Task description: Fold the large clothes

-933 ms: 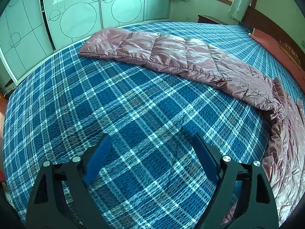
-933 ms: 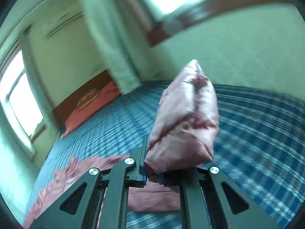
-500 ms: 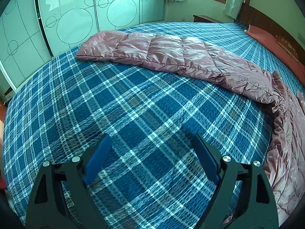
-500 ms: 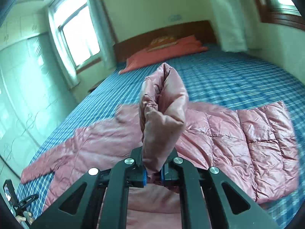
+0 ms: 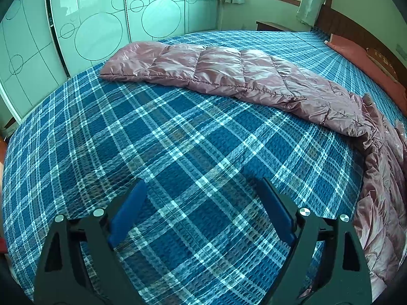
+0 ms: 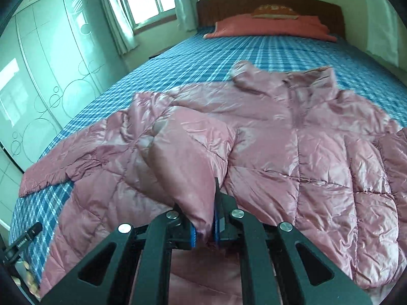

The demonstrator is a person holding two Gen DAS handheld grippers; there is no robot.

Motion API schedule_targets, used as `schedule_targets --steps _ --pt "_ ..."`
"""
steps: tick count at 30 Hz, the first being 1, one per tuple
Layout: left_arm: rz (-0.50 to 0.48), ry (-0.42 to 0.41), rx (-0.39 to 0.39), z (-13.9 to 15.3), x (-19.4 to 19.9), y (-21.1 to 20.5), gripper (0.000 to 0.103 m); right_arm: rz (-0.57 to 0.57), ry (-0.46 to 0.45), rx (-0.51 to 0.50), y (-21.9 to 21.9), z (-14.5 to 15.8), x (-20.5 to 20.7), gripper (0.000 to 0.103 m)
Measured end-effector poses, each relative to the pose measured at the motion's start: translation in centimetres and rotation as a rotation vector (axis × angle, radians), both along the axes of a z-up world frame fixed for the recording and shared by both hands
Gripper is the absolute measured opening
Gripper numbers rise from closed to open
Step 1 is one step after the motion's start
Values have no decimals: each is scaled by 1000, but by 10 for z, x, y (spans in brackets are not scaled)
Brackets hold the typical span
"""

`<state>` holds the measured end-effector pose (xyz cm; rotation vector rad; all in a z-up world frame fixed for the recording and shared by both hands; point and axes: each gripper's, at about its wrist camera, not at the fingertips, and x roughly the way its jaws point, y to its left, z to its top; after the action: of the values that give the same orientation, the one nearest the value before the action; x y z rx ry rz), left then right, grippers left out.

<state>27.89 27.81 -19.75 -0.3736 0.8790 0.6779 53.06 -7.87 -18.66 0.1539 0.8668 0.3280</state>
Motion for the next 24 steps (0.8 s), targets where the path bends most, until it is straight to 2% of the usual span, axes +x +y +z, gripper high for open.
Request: schedule_targets --steps 4,5,7,8,9,11,14,16,18,20,22,24 --pt "0 -1 -2 0 0 0 89 54 20 6 17 5 2 12" --pt "0 -2 -2 -1 0 0 89 73 25 13 20 8 -2 16" --pt "0 -1 0 0 0 0 89 110 30 54 17 18 -12 33" --pt "0 0 1 0 0 0 89 118 20 78 11 26 -20 47" --pt "0 1 3 -1 1 0 89 119 3 101 1 35 -29 55" --pt "0 -1 1 -1 0 0 89 106 -34 129 -24 53 -42 57" --pt "0 1 2 -2 0 0 90 29 -80 132 -78 73 -58 57" --pt "0 1 3 -3 0 0 90 -70 -87 85 -124 75 -63 57" --pt "0 1 3 -2 1 -1 90 -173 -79 16 -163 65 -59 55" --pt "-2 4 7 -3 2 0 91 -267 -34 -28 -196 45 -54 52" --pt "-1 3 6 -3 1 0 91 -331 43 -25 -221 15 -48 52" --pt "-1 4 8 -4 2 0 91 -329 126 -2 -229 -15 -42 51"
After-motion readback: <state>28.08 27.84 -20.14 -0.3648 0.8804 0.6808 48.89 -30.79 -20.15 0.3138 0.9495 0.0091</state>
